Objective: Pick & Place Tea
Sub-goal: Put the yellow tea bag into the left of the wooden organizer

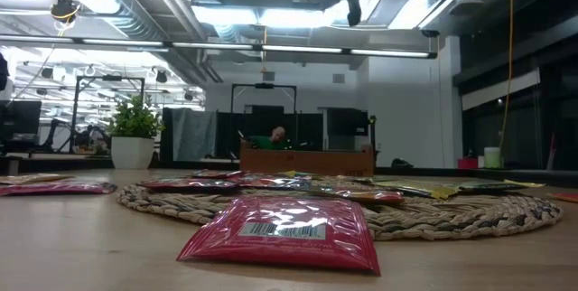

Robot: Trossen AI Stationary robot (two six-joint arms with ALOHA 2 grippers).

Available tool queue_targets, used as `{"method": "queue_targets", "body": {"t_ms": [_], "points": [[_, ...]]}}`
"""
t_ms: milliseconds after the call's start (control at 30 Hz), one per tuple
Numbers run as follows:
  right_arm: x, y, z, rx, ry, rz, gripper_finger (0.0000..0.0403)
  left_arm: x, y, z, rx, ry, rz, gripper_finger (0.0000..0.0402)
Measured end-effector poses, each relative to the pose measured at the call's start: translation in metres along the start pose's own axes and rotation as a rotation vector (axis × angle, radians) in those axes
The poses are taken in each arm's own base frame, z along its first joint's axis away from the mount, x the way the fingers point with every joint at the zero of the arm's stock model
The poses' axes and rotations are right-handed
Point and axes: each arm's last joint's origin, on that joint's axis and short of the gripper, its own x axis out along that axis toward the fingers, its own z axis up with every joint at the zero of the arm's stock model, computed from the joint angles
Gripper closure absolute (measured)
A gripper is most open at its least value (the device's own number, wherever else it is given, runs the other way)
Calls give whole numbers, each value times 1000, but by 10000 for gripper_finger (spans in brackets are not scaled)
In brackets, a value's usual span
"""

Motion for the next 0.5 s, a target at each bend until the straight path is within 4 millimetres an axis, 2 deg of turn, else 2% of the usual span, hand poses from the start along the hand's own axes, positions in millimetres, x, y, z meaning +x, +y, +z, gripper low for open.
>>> {"method": "queue_targets", "body": {"t_ms": [500], "points": [[0, 2, -1, 13, 1, 7, 391, 0, 2, 3, -28, -55, -18, 263]]}}
